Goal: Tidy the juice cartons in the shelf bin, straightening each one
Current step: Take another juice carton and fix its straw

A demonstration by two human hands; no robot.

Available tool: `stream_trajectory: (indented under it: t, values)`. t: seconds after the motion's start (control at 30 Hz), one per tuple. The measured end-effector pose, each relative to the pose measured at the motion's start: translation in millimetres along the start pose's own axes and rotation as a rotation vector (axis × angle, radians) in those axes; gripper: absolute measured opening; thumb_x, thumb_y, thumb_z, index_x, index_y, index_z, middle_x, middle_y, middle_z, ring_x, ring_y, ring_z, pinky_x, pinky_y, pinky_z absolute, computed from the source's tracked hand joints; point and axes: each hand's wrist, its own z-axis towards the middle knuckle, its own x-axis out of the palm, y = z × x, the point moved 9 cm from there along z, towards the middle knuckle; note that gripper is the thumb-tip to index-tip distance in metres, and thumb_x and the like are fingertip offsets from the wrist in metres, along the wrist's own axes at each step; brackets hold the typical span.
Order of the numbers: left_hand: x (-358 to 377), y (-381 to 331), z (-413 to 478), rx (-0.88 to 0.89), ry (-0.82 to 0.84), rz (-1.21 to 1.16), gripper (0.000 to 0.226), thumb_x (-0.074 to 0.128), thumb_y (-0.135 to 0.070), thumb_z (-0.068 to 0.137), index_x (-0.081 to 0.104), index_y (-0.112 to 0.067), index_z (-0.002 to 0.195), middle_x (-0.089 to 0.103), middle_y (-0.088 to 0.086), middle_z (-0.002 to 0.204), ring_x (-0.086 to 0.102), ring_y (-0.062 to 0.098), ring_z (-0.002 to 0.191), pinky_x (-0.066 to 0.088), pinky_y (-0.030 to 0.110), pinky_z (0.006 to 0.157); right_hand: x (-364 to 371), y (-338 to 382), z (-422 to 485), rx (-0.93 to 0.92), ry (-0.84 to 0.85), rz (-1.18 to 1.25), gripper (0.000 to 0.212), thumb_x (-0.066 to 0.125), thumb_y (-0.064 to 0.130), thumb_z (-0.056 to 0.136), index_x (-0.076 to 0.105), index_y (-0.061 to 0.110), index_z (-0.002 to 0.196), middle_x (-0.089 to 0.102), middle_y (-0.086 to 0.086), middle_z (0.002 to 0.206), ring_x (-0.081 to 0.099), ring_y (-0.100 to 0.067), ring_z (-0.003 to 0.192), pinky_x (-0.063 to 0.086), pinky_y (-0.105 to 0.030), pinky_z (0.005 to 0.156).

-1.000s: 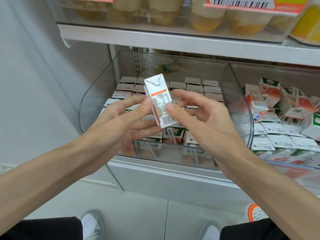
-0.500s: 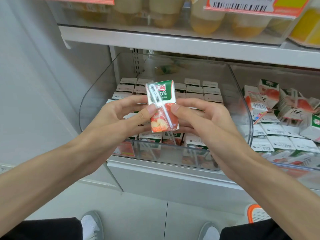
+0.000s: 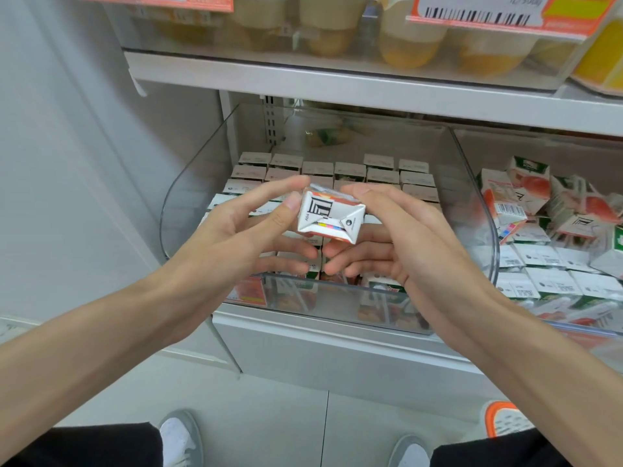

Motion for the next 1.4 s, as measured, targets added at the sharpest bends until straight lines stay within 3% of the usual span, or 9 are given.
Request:
stream_trajectory:
  t: [0.3,0.4,0.53,0.63,0.73,0.97,1.13,1.27,1.4]
  values:
    - [2.3,-2.2,0.0,0.022,0.014,0.049,0.037,0.052,-0.041,0.103,0.066,-0.046,0.137,0.078,0.003,0.117,0.077,0.025,0.091,0.063,0.029,0.079,-1.1,-0.5,1.9,0.004,0.014,-0.014,0.033,0.054,0.042,0.107,0.069,0.016,0.122,0.079,-0.018,0.081,0.076,-0.027,0.067,0.057,-0.028,0.064]
    - [4.2,-3.1,-0.1,0.025,0.023,0.062,0.035,0.051,-0.043,0.104,0.069,-0.046,0.133,0.074,0.011,0.113,0.078,0.025,0.091,0.062,0.028,0.078,-2.1,-0.6,2.4,0.016,0.016,-0.012,0.035,0.051,0.040,0.109,0.069,0.013,0.121,0.079,-0.019,0.081,0.076,-0.027,0.067,0.057,-0.029,0.065]
    - [1.6,-0.3,1.6,0.008,0.023,0.058,0.037,0.048,-0.044,0.104,0.069,-0.042,0.135,0.073,0.009,0.104,0.078,0.028,0.094,0.063,0.031,0.080,-3.3,0.5,4.6,-0.003,0.043,-0.019,0.026,0.049,0.020,0.109,0.067,0.013,0.128,0.080,-0.018,0.087,0.078,-0.028,0.074,0.058,-0.031,0.070]
    - [-1.6,1.5,3.4,0.032,0.022,0.066,0.037,0.045,-0.029,0.111,0.064,-0.035,0.142,0.072,0.016,0.105,0.077,0.029,0.092,0.064,0.033,0.080,-2.1,0.8,3.5,-0.069,0.066,-0.144,0.046,0.062,0.003,0.100,0.058,0.017,0.144,0.083,-0.007,0.093,0.079,-0.019,0.085,0.060,-0.024,0.073]
    - [-2.0,1.1,3.6,0.082,0.026,0.141,0.043,0.052,-0.013,0.109,0.059,-0.031,0.147,0.073,0.017,0.100,0.075,0.024,0.087,0.065,0.032,0.079,-2.9,2.3,4.0,-0.134,0.054,-0.195,0.052,0.074,0.017,0.096,0.058,0.019,0.146,0.083,-0.002,0.094,0.079,-0.016,0.086,0.057,-0.021,0.072]
    - [-14.3,-7.4,5.5,0.197,-0.088,0.333,0.048,0.075,-0.033,0.087,0.069,-0.038,0.134,0.060,-0.003,0.085,0.063,0.013,0.066,0.055,0.024,0.062,-7.2,0.3,8.4,-0.179,0.044,-0.185,0.058,0.076,0.031,0.083,0.066,0.018,0.139,0.081,-0.009,0.084,0.072,-0.014,0.071,0.056,-0.020,0.070]
    - [-20.1,-13.4,4.3,0.266,-0.133,0.376,0.048,0.079,-0.030,0.081,0.073,-0.038,0.129,0.069,-0.008,0.122,0.072,0.012,0.103,0.059,0.022,0.083,-10.9,1.4,8.8,-0.227,0.021,-0.301,0.056,0.079,0.034,0.082,0.069,0.029,0.137,0.077,-0.003,0.090,0.070,-0.010,0.073,0.057,-0.021,0.073]
    - [-15.3,-13.4,4.8,0.286,-0.066,0.339,0.048,0.079,-0.017,0.086,0.073,-0.030,0.132,0.074,-0.018,0.128,0.068,0.006,0.122,0.056,0.021,0.099,-13.5,5.2,8.5,-0.262,-0.015,-0.400,0.049,0.081,0.039,0.082,0.073,0.041,0.130,0.072,0.007,0.117,0.072,-0.007,0.091,0.059,-0.021,0.078]
    - [-15.7,-12.8,6.4,0.291,-0.055,0.317,0.048,0.079,-0.016,0.087,0.072,-0.027,0.133,0.075,-0.018,0.128,0.068,0.006,0.124,0.055,0.025,0.104,-10.5,6.1,9.2,-0.279,0.022,-0.351,0.047,0.082,0.031,0.084,0.074,0.034,0.129,0.073,0.018,0.127,0.070,0.001,0.112,0.057,-0.018,0.093]
